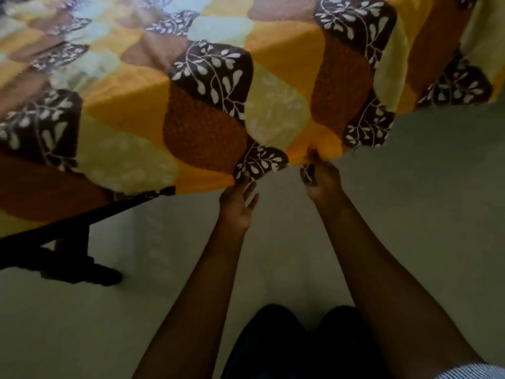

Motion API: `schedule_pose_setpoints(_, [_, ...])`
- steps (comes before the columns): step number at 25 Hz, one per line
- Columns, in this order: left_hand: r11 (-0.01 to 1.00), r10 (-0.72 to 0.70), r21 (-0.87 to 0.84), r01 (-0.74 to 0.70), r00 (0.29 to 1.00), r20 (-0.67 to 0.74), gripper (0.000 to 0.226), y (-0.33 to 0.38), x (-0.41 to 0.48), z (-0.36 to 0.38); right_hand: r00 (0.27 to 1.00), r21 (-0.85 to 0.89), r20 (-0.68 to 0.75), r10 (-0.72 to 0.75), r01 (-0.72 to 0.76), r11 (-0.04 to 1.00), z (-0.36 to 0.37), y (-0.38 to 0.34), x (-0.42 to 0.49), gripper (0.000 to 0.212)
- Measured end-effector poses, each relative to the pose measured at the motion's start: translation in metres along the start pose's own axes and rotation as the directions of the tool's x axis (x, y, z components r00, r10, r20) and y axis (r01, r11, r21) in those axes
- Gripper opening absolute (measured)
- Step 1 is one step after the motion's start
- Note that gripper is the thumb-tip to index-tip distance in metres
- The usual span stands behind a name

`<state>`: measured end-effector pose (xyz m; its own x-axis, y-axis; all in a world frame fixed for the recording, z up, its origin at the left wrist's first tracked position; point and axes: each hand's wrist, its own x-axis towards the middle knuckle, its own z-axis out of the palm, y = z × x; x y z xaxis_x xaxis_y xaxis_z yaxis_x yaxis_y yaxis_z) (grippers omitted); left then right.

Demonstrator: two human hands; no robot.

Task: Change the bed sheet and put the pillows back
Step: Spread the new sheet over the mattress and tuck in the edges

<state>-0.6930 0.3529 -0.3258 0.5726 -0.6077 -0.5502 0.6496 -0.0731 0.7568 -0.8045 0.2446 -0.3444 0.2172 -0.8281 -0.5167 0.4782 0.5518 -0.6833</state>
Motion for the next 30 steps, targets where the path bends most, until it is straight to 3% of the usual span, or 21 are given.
schedule_pose_setpoints(1, [0.998, -0.054, -0.017, 0.054, 0.998, 0.013, 0.028, 0.0, -0.012, -0.007, 1.0, -0.017, 0.007, 0.014, -0.014, 1.0, -0.003, 0.001, -0.015, 0.019])
schedule_pose_setpoints(3, [0.989, -0.086, -0.118, 0.084, 0.996, -0.014, 0.018, -0.003, -0.042, -0.028, 0.998, -0.035, -0.022, 0.055, -0.056, 0.998, -0.013, 0.011, -0.05, 0.015])
schedule_pose_setpoints(5, [0.963, 0.007, -0.268, -0.009, 1.0, -0.006, 0.013, 0.003, -0.074, -0.038, 0.999, 0.078, 0.004, 0.05, -0.05, 0.996, -0.016, 0.024, -0.082, 0.005])
schedule_pose_setpoints(8, [0.878, 0.128, -0.474, -0.071, 0.988, 0.089, 0.033, 0.033, -0.099, -0.026, 0.989, 0.247, 0.141, 0.035, -0.07, 0.966, 0.003, 0.03, -0.109, 0.016])
schedule_pose_setpoints(11, [0.857, 0.126, -0.514, -0.032, 0.981, 0.148, 0.059, 0.056, -0.095, -0.008, 0.978, 0.317, 0.204, 0.044, -0.109, 0.942, 0.02, 0.027, -0.11, 0.021])
schedule_pose_setpoints(17, [0.775, 0.197, -0.632, 0.02, 0.942, 0.272, 0.059, 0.043, -0.073, -0.019, 0.916, 0.37, 0.398, 0.054, -0.213, 0.904, 0.043, 0.029, -0.09, 0.044])
schedule_pose_setpoints(23, [0.765, 0.316, -0.644, -0.001, 0.872, 0.374, 0.055, 0.05, -0.066, -0.023, 0.862, 0.5, 0.504, -0.059, -0.235, 0.834, 0.099, 0.005, -0.082, 0.058])
schedule_pose_setpoints(27, [0.841, 0.253, -0.54, -0.043, 0.913, 0.321, 0.046, 0.04, -0.062, -0.026, 0.942, 0.495, 0.333, -0.048, -0.131, 0.859, 0.107, 0.004, -0.079, 0.054])
schedule_pose_setpoints(30, [0.9, 0.166, -0.424, -0.099, 0.978, 0.123, 0.037, 0.028, -0.065, -0.047, 0.985, 0.348, 0.163, 0.051, -0.105, 0.932, 0.068, 0.027, -0.087, 0.041])
